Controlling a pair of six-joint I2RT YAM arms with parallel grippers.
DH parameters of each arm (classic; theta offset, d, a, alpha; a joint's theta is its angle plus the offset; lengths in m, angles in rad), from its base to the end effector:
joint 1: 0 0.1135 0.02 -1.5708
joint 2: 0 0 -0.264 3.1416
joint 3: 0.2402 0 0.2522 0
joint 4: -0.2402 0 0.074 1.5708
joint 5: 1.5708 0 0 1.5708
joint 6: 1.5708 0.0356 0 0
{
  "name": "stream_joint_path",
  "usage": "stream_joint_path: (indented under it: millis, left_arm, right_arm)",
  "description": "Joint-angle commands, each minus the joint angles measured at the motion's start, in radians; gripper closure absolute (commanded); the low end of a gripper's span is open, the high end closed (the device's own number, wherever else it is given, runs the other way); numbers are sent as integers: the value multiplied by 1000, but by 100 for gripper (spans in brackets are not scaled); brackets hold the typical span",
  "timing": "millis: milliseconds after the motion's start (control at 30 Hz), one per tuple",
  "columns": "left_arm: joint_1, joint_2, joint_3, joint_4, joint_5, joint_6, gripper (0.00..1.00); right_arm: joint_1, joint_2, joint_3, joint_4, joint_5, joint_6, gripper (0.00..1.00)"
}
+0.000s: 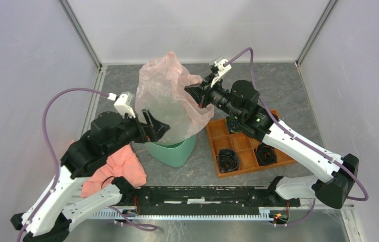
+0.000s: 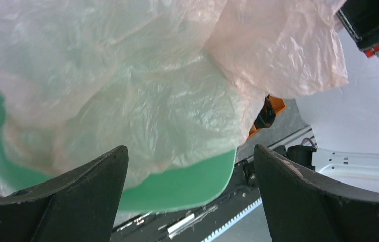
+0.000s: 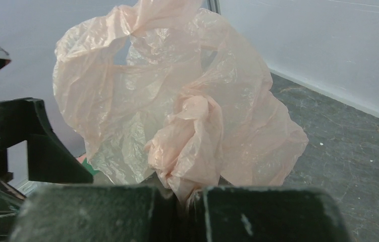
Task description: Put the trash bags into the trash bin
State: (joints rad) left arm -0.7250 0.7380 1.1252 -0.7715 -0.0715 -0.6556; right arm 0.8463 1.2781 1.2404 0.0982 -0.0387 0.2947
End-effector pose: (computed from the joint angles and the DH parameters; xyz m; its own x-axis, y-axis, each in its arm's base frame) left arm 0.0993 -0.0846 0.3981 -0.5955 -0.2848 -0.7512 0.3140 0.7782 -0.5439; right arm 0.1980 0.2257 0.4236 -0.1864 0.2273 -0.9558 -0.7521 0.5929 0.2877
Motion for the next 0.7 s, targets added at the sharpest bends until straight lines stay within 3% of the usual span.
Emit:
stream_joint_path:
  millis: [0, 133, 300, 500, 667]
  left_arm:
    - [2, -66, 37, -192, 20, -90, 0]
    - [2, -117, -15, -296, 31, -118, 0]
    - [2, -135, -62, -362, -63, -190, 0]
    - [2, -150, -233, -48, -135, -235, 0]
    - [2, -30, -265, 146, -272, -176, 0]
  right_arm:
    - [-1, -1, -5, 49, -13, 3, 99]
    - [-1, 1, -7, 51, -15, 2, 99]
    - [0, 6, -6, 52, -22, 2, 99]
    - [-2, -1, -27, 53, -22, 9, 99]
    - [-1, -16, -44, 35, -31, 18, 99]
